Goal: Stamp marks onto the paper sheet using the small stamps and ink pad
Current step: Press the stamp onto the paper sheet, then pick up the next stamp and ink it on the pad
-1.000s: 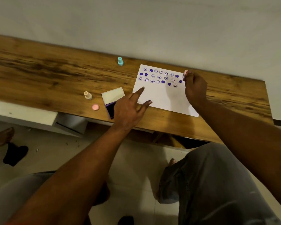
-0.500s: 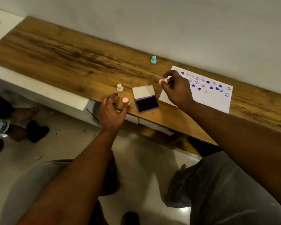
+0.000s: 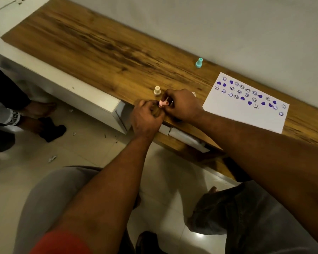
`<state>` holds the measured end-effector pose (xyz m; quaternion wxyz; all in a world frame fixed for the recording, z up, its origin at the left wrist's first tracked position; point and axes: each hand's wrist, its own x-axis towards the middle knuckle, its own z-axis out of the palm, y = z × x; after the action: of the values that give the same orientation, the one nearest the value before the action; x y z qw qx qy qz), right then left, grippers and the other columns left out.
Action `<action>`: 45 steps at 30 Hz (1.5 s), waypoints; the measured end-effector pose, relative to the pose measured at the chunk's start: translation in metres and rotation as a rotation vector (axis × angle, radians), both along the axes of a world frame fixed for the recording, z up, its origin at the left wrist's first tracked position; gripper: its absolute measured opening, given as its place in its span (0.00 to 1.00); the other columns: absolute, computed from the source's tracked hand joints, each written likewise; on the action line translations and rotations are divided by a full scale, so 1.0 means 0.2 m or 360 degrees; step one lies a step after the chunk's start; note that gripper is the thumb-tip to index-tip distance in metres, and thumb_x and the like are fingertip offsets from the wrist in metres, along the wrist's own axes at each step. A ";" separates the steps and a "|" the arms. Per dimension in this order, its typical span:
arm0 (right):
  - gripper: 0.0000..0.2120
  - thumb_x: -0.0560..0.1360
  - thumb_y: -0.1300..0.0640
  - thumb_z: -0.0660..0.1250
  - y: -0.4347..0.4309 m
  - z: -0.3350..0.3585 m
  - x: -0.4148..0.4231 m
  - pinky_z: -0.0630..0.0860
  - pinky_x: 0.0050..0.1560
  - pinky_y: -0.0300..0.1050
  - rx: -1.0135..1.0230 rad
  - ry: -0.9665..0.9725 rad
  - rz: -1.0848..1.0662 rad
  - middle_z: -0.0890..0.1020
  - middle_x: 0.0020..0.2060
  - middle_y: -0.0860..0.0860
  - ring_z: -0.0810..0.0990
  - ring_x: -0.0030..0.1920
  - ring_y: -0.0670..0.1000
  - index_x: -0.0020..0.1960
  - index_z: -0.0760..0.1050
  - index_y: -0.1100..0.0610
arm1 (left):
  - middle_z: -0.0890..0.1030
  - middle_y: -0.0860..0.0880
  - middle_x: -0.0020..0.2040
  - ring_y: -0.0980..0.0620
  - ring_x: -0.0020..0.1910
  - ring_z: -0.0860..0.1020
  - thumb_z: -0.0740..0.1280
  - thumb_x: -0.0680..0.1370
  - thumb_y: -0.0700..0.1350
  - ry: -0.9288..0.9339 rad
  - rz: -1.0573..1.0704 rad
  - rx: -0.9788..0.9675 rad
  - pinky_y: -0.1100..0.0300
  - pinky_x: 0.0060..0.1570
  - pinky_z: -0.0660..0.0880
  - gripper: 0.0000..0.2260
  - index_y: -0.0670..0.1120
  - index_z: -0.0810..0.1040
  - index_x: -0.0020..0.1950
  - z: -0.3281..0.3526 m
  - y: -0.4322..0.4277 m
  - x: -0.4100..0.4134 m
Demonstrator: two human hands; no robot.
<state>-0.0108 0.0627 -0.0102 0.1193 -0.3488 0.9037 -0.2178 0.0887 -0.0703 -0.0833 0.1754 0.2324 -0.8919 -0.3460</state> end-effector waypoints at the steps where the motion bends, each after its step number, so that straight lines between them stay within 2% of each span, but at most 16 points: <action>1: 0.13 0.76 0.47 0.71 0.00 0.00 0.00 0.79 0.46 0.43 0.0032 0.0009 0.0002 0.85 0.49 0.47 0.83 0.47 0.48 0.59 0.80 0.49 | 0.81 0.50 0.56 0.49 0.54 0.79 0.72 0.74 0.61 0.0004 0.0002 0.0010 0.54 0.49 0.75 0.21 0.51 0.85 0.61 0.00 0.00 0.00; 5: 0.14 0.78 0.44 0.70 -0.03 0.00 -0.01 0.82 0.49 0.49 0.0129 0.0041 -0.0024 0.85 0.49 0.48 0.82 0.48 0.48 0.59 0.81 0.50 | 0.80 0.51 0.56 0.49 0.55 0.78 0.73 0.74 0.62 -0.0020 -0.0003 0.0045 0.52 0.50 0.77 0.21 0.51 0.84 0.62 -0.01 0.00 -0.01; 8: 0.13 0.78 0.44 0.70 -0.07 0.03 -0.02 0.81 0.49 0.48 0.0269 0.0099 -0.0009 0.85 0.48 0.49 0.82 0.48 0.49 0.58 0.82 0.50 | 0.79 0.52 0.56 0.50 0.55 0.77 0.73 0.73 0.62 -0.0051 -0.0006 0.0058 0.52 0.50 0.77 0.22 0.52 0.84 0.63 -0.01 0.00 -0.01; 10: 0.12 0.77 0.46 0.71 -0.10 0.06 -0.03 0.79 0.46 0.45 0.0367 0.0133 -0.0028 0.83 0.46 0.49 0.81 0.46 0.49 0.55 0.83 0.51 | 0.79 0.52 0.55 0.50 0.55 0.77 0.72 0.72 0.62 -0.0058 -0.0012 0.0064 0.51 0.50 0.78 0.23 0.52 0.84 0.63 -0.01 0.00 -0.01; 14: 0.11 0.76 0.50 0.72 -0.18 0.09 -0.03 0.80 0.46 0.48 0.0572 0.0253 -0.0036 0.83 0.47 0.54 0.81 0.46 0.53 0.54 0.82 0.56 | 0.80 0.52 0.55 0.49 0.54 0.78 0.71 0.71 0.63 -0.0043 -0.0013 0.0096 0.46 0.50 0.80 0.24 0.52 0.84 0.62 0.00 0.00 0.00; 18: 0.11 0.76 0.53 0.73 -0.24 0.10 -0.02 0.71 0.41 0.46 0.0724 0.0362 -0.0001 0.83 0.50 0.56 0.82 0.49 0.55 0.54 0.80 0.57 | 0.81 0.51 0.55 0.48 0.54 0.79 0.72 0.74 0.63 0.0000 -0.0035 0.0078 0.46 0.52 0.80 0.21 0.51 0.84 0.60 0.01 0.01 0.00; 23: 0.09 0.77 0.56 0.72 -0.26 0.07 -0.01 0.72 0.44 0.46 0.0707 0.0400 -0.0007 0.84 0.52 0.57 0.83 0.52 0.56 0.55 0.80 0.58 | 0.82 0.49 0.53 0.49 0.51 0.80 0.72 0.75 0.61 0.0029 -0.0096 0.0065 0.46 0.51 0.80 0.21 0.49 0.84 0.60 0.02 0.02 0.00; 26: 0.10 0.77 0.52 0.72 -0.20 0.05 -0.02 0.73 0.45 0.44 0.0568 0.0258 -0.0108 0.84 0.50 0.55 0.82 0.49 0.53 0.54 0.81 0.57 | 0.81 0.51 0.53 0.50 0.50 0.78 0.72 0.75 0.60 0.0012 -0.0086 -0.0020 0.48 0.49 0.79 0.19 0.50 0.84 0.60 0.03 0.02 0.00; 29: 0.17 0.75 0.40 0.72 -0.09 0.04 -0.04 0.77 0.44 0.44 0.0345 0.0098 -0.0195 0.83 0.45 0.48 0.81 0.45 0.49 0.55 0.82 0.53 | 0.80 0.51 0.52 0.51 0.50 0.77 0.72 0.74 0.59 0.0015 -0.0071 -0.0013 0.48 0.49 0.79 0.18 0.50 0.83 0.58 0.03 0.02 0.00; 31: 0.25 0.74 0.31 0.68 0.00 0.05 -0.08 0.73 0.41 0.43 0.0247 0.0167 -0.0243 0.84 0.43 0.45 0.81 0.44 0.47 0.59 0.81 0.48 | 0.80 0.51 0.51 0.50 0.50 0.78 0.72 0.76 0.59 0.0074 -0.0062 0.0015 0.47 0.49 0.79 0.18 0.49 0.83 0.58 0.01 0.01 -0.01; 33: 0.27 0.74 0.29 0.66 0.09 0.07 -0.17 0.73 0.40 0.42 0.0191 0.0285 -0.0326 0.84 0.42 0.46 0.81 0.43 0.48 0.62 0.80 0.48 | 0.81 0.49 0.54 0.49 0.53 0.79 0.73 0.77 0.58 0.0148 -0.0079 0.0056 0.47 0.52 0.79 0.20 0.48 0.81 0.63 -0.01 0.02 -0.01; 36: 0.24 0.76 0.39 0.69 0.22 0.08 -0.38 0.79 0.47 0.49 0.0249 0.0402 -0.0515 0.85 0.51 0.52 0.83 0.50 0.54 0.66 0.76 0.51 | 0.81 0.47 0.51 0.46 0.51 0.80 0.75 0.75 0.58 0.0164 -0.0021 0.0099 0.49 0.51 0.79 0.28 0.48 0.74 0.70 -0.02 0.03 -0.02; 38: 0.30 0.74 0.44 0.71 0.25 0.10 -0.51 0.79 0.55 0.55 0.0405 0.0445 -0.0572 0.80 0.60 0.57 0.81 0.58 0.60 0.71 0.70 0.55 | 0.80 0.47 0.48 0.46 0.48 0.80 0.74 0.75 0.59 0.0170 0.0018 0.0125 0.50 0.47 0.79 0.30 0.47 0.72 0.71 -0.03 0.02 -0.02; 40: 0.35 0.75 0.45 0.72 0.23 0.11 -0.61 0.77 0.57 0.58 0.0568 0.0450 -0.0588 0.73 0.66 0.60 0.77 0.62 0.63 0.76 0.63 0.56 | 0.79 0.48 0.46 0.47 0.45 0.79 0.72 0.75 0.60 0.0216 0.0017 0.0154 0.51 0.44 0.79 0.30 0.45 0.72 0.71 -0.04 0.03 -0.02; 42: 0.36 0.78 0.46 0.69 0.17 0.11 -0.68 0.75 0.60 0.60 0.0647 0.0387 -0.0522 0.69 0.70 0.62 0.74 0.66 0.65 0.79 0.57 0.55 | 0.77 0.50 0.43 0.51 0.42 0.78 0.71 0.76 0.59 0.0242 0.0035 0.0158 0.52 0.41 0.78 0.28 0.45 0.72 0.70 -0.05 0.03 -0.02; 45: 0.31 0.81 0.50 0.67 0.09 0.08 -0.73 0.74 0.65 0.61 0.0809 0.0341 -0.0440 0.69 0.70 0.62 0.72 0.68 0.65 0.78 0.59 0.57 | 0.75 0.52 0.41 0.53 0.40 0.76 0.71 0.76 0.55 0.0252 0.0048 0.0152 0.55 0.39 0.77 0.25 0.46 0.72 0.69 -0.08 0.03 -0.03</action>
<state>-0.1577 0.0806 0.0067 0.0759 -0.2026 0.9755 0.0391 0.0833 -0.0636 -0.0983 0.2393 0.2258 -0.8541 -0.4029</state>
